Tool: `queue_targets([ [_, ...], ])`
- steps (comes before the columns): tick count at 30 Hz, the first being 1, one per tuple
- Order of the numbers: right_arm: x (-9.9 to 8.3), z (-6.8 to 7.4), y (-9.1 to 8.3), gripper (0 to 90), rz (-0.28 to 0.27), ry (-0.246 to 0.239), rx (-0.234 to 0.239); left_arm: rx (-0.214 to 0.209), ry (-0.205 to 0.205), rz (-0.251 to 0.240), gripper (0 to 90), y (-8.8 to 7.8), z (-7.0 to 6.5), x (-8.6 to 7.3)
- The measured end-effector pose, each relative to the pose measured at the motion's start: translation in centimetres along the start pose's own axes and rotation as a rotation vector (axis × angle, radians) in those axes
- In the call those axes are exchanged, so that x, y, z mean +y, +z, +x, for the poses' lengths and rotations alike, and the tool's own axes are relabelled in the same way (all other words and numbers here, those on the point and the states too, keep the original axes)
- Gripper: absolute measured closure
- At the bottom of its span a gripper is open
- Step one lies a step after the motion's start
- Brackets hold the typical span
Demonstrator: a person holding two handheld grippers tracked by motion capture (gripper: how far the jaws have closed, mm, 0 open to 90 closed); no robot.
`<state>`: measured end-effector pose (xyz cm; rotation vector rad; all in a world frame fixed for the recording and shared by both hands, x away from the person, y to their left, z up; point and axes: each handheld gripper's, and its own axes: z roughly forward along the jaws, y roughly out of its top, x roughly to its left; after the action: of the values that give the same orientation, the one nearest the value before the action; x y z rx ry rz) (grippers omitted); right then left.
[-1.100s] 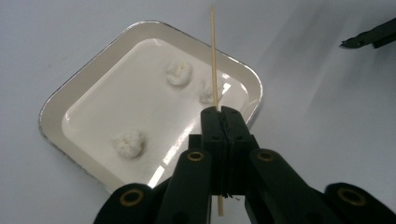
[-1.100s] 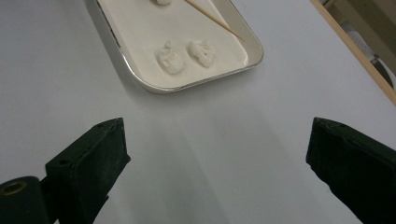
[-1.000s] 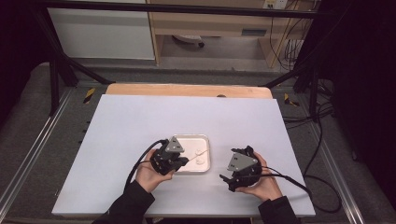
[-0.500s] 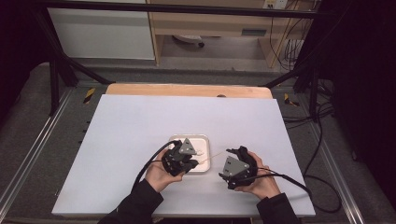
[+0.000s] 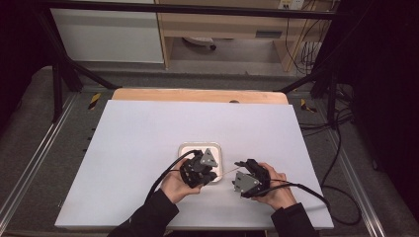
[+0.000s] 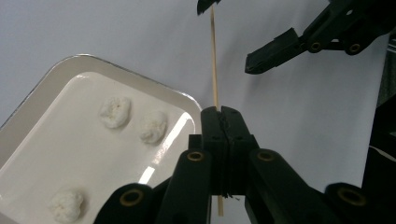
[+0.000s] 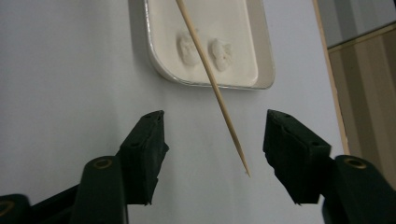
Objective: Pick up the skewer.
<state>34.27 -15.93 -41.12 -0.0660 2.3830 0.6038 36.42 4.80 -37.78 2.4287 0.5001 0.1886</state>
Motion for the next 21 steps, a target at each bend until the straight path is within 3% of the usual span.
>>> queue_targets([
  [6, -0.03, 0.04, 0.18, 48.7, 0.009, -0.023, 0.012, -0.015, 0.015, 0.006, 89.0, 0.33, -0.45, 0.52],
  [21, -0.20, 0.44, 0.31, 76.4, -0.001, -0.179, 0.044, -0.050, 0.044, 0.034, 89.0, 1.00, -0.84, 0.86],
])
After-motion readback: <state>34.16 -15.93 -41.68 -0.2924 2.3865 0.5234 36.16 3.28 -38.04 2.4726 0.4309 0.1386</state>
